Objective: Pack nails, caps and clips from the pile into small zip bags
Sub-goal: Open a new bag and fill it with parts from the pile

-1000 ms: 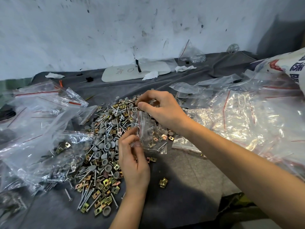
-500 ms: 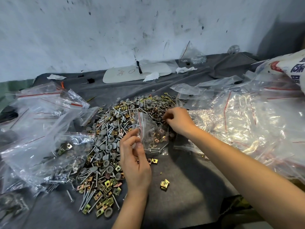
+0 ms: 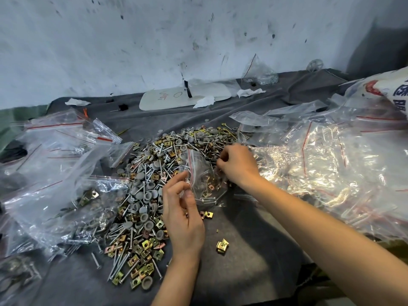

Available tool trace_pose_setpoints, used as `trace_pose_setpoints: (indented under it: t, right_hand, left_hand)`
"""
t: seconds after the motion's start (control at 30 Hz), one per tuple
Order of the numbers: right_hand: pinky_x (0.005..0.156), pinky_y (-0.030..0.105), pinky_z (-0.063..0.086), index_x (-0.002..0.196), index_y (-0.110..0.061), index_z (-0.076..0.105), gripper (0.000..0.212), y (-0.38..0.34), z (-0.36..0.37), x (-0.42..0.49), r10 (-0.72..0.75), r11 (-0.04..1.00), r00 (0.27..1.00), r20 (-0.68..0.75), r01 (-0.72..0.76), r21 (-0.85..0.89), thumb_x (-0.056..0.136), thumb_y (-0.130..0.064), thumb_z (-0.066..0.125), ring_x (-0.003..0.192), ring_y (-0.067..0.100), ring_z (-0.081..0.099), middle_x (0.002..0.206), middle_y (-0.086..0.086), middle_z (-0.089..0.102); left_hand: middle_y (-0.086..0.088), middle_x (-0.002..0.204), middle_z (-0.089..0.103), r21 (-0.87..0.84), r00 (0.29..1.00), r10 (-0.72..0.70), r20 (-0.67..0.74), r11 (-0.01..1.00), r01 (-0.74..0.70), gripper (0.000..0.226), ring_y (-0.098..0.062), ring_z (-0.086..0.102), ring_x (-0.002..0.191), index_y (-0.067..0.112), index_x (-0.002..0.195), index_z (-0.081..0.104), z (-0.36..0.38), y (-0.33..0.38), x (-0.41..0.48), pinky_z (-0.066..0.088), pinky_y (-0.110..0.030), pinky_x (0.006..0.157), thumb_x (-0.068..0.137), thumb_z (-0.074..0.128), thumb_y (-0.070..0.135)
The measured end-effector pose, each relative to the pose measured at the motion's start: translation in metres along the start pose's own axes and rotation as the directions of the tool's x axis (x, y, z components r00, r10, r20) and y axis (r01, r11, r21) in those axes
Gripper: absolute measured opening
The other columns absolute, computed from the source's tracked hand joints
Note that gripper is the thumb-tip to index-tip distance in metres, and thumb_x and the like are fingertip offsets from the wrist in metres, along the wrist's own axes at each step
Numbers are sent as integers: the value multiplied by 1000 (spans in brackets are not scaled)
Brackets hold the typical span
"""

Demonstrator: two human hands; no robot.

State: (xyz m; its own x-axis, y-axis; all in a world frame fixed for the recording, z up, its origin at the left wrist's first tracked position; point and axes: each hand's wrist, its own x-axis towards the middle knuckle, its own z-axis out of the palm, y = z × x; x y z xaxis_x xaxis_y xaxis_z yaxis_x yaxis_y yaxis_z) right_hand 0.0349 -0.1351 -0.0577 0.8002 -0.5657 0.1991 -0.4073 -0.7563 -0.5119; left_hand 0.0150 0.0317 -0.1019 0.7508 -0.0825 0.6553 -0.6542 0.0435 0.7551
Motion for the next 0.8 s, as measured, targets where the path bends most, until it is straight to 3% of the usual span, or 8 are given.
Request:
trace_pose_setpoints:
  t: [0.1, 0.23, 0.37, 0.47, 0.6, 0.7, 0.8]
  right_hand:
    - [79, 29, 48, 94, -12, 62, 12, -6, -15, -1, -20, 975, 989, -143, 51, 215, 92, -23, 60, 90, 17, 57, 96, -1, 57]
    - [71, 13, 45, 91, -18, 58, 5, -43, -50, -14, -207, 815, 954, -217, 291, 501, 91, -22, 63, 81, 7, 57, 89, -5, 61]
    - [74, 15, 44, 88, -15, 63, 13, -75, -74, -30, -437, 776, 896, -84, 422, 469, 87, -27, 67, 87, 6, 58, 93, -5, 63]
    - [84, 25, 45, 90, -13, 66, 17, -82, -75, -34, -459, 828, 883, 99, 385, 408, 87, -30, 68, 92, 9, 57, 98, -5, 63]
    - [91, 34, 44, 85, -13, 65, 17, -81, -69, -35, -485, 859, 851, 202, 421, 292, 85, -29, 69, 95, 14, 56, 100, -1, 60]
    - [82, 27, 46, 86, -16, 64, 21, -77, -64, -34, -462, 871, 864, 201, 400, 284, 84, -37, 70, 92, 13, 57, 99, -4, 58]
    - [63, 11, 40, 88, -20, 60, 16, -68, -63, -26, -353, 873, 933, 74, 300, 384, 88, -36, 65, 81, 5, 57, 88, -13, 56]
  left_hand:
    - [8, 125, 55, -8, 1000, -7, 5, 1000, 7, 18, -18, 55, 120, 35, 105, 50, 1, 1, 0, 50, -41, 93, 95, 42, 23]
    - [1, 124, 56, -10, 1000, 11, 10, 1000, -11, 16, -18, 55, 119, 31, 105, 51, 1, 0, 1, 45, -26, 94, 96, 42, 22]
    - [4, 124, 55, 28, 998, 60, 6, 998, -60, 18, -14, 54, 119, 30, 108, 51, 0, 0, 0, 43, -26, 97, 98, 40, 20]
    - [-1, 124, 56, 25, 998, 66, 10, 997, -67, 18, -18, 54, 118, 25, 109, 51, -1, -1, -1, 45, -32, 97, 99, 39, 18]
    - [1, 124, 55, 51, 998, 57, 1, 997, -57, 18, -17, 54, 117, 23, 111, 51, 0, -2, 0, 47, -36, 95, 99, 39, 20]
    - [3, 123, 54, 43, 999, 37, -13, 998, -36, 17, -10, 53, 118, 25, 109, 51, 0, -3, 0, 47, -32, 96, 98, 39, 22]
    - [10, 123, 53, 31, 999, 47, -6, 998, -46, 16, -9, 52, 119, 30, 107, 51, 0, -2, 0, 43, -26, 97, 97, 41, 22]
